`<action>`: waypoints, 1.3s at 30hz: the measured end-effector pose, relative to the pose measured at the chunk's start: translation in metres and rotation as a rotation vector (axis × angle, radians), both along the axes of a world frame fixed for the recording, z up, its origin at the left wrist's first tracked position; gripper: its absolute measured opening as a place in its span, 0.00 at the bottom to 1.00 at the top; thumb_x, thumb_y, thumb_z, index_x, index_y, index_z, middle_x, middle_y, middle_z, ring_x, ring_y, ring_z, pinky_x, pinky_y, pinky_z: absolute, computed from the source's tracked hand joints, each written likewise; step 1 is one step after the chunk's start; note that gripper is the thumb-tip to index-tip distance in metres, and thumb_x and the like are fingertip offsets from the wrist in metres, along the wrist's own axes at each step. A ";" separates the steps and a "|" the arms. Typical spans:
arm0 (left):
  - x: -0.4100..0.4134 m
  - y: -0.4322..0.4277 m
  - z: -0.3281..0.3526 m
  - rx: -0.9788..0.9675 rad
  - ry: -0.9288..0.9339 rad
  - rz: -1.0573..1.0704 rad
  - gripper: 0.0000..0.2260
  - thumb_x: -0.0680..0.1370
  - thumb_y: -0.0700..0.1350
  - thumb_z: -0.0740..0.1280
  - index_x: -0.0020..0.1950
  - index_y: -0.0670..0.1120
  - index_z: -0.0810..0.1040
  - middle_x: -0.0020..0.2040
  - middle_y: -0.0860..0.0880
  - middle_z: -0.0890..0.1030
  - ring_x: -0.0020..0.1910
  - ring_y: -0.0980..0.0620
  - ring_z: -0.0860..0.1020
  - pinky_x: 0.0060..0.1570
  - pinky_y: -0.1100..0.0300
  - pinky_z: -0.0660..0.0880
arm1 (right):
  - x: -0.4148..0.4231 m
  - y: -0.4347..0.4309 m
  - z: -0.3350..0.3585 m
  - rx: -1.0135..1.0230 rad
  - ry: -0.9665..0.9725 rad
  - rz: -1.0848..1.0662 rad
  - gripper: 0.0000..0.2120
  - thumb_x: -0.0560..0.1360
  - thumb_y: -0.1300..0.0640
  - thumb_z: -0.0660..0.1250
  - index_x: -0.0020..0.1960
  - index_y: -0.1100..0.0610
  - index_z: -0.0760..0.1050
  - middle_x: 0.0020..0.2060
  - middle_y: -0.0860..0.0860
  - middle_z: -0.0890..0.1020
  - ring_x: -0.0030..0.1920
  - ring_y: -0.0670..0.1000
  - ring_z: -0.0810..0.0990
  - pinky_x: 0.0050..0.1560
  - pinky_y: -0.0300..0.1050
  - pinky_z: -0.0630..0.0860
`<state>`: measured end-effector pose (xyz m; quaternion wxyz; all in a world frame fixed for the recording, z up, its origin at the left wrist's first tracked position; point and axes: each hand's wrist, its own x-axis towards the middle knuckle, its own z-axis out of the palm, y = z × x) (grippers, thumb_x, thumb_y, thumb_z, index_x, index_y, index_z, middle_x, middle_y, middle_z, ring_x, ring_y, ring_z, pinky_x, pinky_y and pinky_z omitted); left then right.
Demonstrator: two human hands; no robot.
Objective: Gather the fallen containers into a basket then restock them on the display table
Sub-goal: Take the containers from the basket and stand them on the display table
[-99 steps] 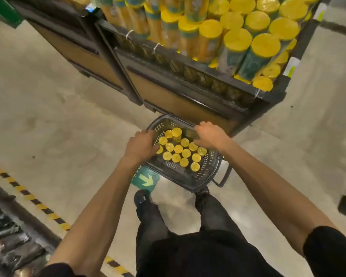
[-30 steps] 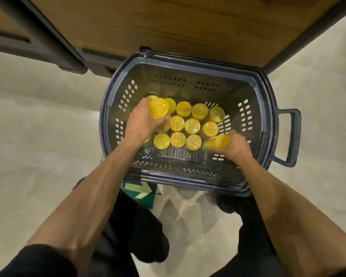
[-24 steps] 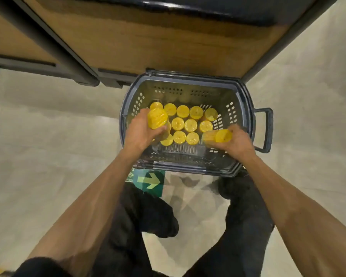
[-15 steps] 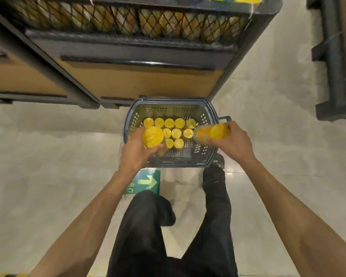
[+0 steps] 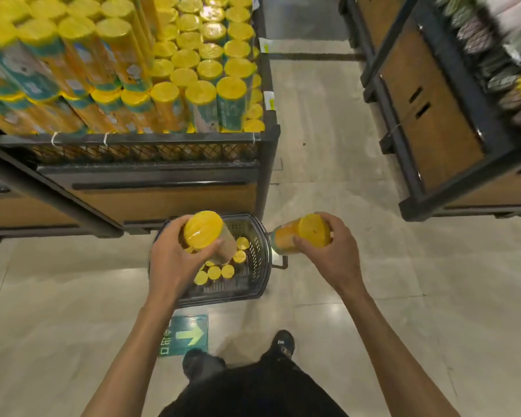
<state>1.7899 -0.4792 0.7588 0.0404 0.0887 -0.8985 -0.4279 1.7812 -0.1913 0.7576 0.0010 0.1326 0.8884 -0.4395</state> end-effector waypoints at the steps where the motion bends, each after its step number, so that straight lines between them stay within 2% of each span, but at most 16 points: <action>1: -0.002 0.015 0.008 0.006 0.022 0.000 0.27 0.67 0.58 0.78 0.62 0.52 0.74 0.54 0.54 0.79 0.51 0.54 0.78 0.51 0.55 0.77 | -0.002 0.013 0.007 -0.026 0.034 -0.015 0.31 0.66 0.44 0.78 0.66 0.46 0.71 0.58 0.44 0.77 0.56 0.48 0.76 0.53 0.46 0.77; 5: -0.011 0.078 0.032 0.071 0.095 -0.010 0.28 0.67 0.57 0.77 0.63 0.51 0.74 0.56 0.54 0.78 0.53 0.55 0.77 0.53 0.60 0.77 | -0.010 0.062 0.030 -0.132 0.134 -0.063 0.31 0.67 0.49 0.79 0.66 0.47 0.70 0.57 0.44 0.76 0.53 0.48 0.76 0.48 0.41 0.77; 8: -0.019 0.110 0.044 0.120 0.109 0.000 0.29 0.68 0.57 0.76 0.66 0.50 0.74 0.58 0.54 0.78 0.56 0.55 0.77 0.55 0.60 0.76 | -0.018 0.090 0.043 -0.167 0.167 -0.056 0.33 0.66 0.50 0.79 0.68 0.48 0.70 0.58 0.44 0.76 0.53 0.46 0.76 0.47 0.39 0.78; 14: -0.055 0.173 0.076 0.117 0.161 -0.051 0.27 0.68 0.57 0.76 0.64 0.50 0.75 0.56 0.54 0.78 0.53 0.58 0.76 0.48 0.72 0.71 | -0.039 0.154 0.067 -0.199 0.229 0.001 0.32 0.66 0.52 0.80 0.67 0.50 0.71 0.57 0.46 0.76 0.53 0.45 0.77 0.46 0.34 0.77; 17: -0.079 0.196 0.087 0.115 0.193 -0.066 0.28 0.68 0.58 0.75 0.65 0.51 0.75 0.56 0.54 0.78 0.53 0.58 0.76 0.49 0.70 0.71 | -0.056 0.178 0.072 -0.184 0.245 0.037 0.33 0.66 0.51 0.80 0.67 0.49 0.71 0.58 0.45 0.76 0.55 0.45 0.76 0.49 0.36 0.77; 20: -0.104 0.214 0.092 0.133 0.213 -0.070 0.28 0.68 0.58 0.76 0.66 0.51 0.74 0.57 0.53 0.78 0.55 0.57 0.76 0.52 0.65 0.74 | -0.082 0.197 0.075 -0.179 0.253 0.058 0.33 0.65 0.50 0.80 0.67 0.49 0.71 0.58 0.44 0.76 0.55 0.43 0.75 0.48 0.31 0.75; 24: -0.149 0.233 0.095 0.118 0.240 -0.062 0.29 0.68 0.58 0.76 0.66 0.50 0.74 0.58 0.53 0.78 0.55 0.57 0.76 0.52 0.66 0.73 | -0.127 0.219 0.076 -0.162 0.258 0.092 0.32 0.65 0.49 0.80 0.65 0.48 0.71 0.56 0.44 0.77 0.52 0.41 0.76 0.46 0.27 0.74; 28: -0.203 0.254 0.096 0.142 0.231 -0.060 0.26 0.67 0.58 0.75 0.62 0.57 0.72 0.55 0.57 0.77 0.52 0.64 0.75 0.49 0.70 0.71 | -0.187 0.242 0.080 -0.137 0.228 0.147 0.32 0.63 0.46 0.81 0.64 0.47 0.72 0.54 0.43 0.78 0.53 0.41 0.77 0.46 0.30 0.76; 33: -0.278 0.281 0.098 0.155 0.209 -0.024 0.28 0.65 0.60 0.75 0.61 0.55 0.73 0.53 0.58 0.78 0.51 0.63 0.76 0.46 0.71 0.71 | -0.281 0.267 0.090 -0.073 0.206 0.232 0.31 0.61 0.43 0.81 0.61 0.45 0.74 0.51 0.41 0.79 0.50 0.42 0.79 0.45 0.32 0.77; 39: -0.355 0.292 0.100 0.129 0.193 0.037 0.30 0.64 0.61 0.76 0.62 0.54 0.75 0.55 0.57 0.79 0.53 0.61 0.77 0.47 0.69 0.73 | -0.392 0.268 0.091 -0.084 0.216 0.327 0.31 0.61 0.45 0.82 0.61 0.48 0.76 0.51 0.45 0.81 0.50 0.45 0.81 0.49 0.40 0.79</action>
